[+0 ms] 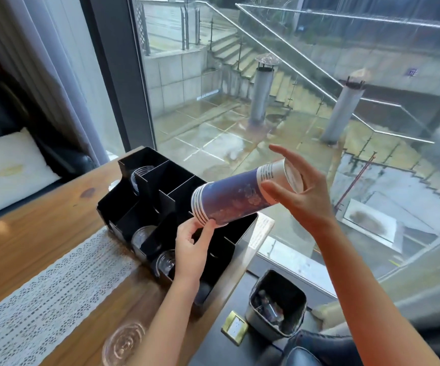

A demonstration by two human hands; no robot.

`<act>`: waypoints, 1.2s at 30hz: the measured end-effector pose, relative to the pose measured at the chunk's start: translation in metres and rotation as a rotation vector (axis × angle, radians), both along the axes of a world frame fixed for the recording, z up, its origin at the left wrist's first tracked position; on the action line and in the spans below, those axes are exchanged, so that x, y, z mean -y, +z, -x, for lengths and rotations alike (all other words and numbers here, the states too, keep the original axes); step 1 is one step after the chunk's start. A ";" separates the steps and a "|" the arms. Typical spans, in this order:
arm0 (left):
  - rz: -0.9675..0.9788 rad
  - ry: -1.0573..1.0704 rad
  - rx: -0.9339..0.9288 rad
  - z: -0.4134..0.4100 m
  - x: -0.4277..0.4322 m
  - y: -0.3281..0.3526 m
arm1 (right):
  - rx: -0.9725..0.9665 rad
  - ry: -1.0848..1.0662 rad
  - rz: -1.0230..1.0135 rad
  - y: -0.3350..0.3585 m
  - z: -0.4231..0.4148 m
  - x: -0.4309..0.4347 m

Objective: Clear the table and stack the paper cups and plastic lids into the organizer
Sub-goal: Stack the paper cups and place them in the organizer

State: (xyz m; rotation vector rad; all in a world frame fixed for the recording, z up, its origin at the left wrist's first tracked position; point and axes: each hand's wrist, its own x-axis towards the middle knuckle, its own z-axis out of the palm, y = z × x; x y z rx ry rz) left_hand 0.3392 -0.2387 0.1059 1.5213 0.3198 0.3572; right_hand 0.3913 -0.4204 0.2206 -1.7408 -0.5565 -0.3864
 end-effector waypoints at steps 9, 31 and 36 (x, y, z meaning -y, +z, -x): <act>-0.118 0.027 -0.139 -0.026 0.009 -0.016 | 0.005 0.075 0.249 0.001 -0.036 0.018; -0.687 0.018 -0.338 -0.038 -0.006 -0.077 | -0.265 0.304 0.901 -0.050 -0.082 -0.029; -0.809 0.042 -0.376 -0.040 -0.002 -0.084 | -0.264 0.285 0.940 -0.064 -0.087 -0.033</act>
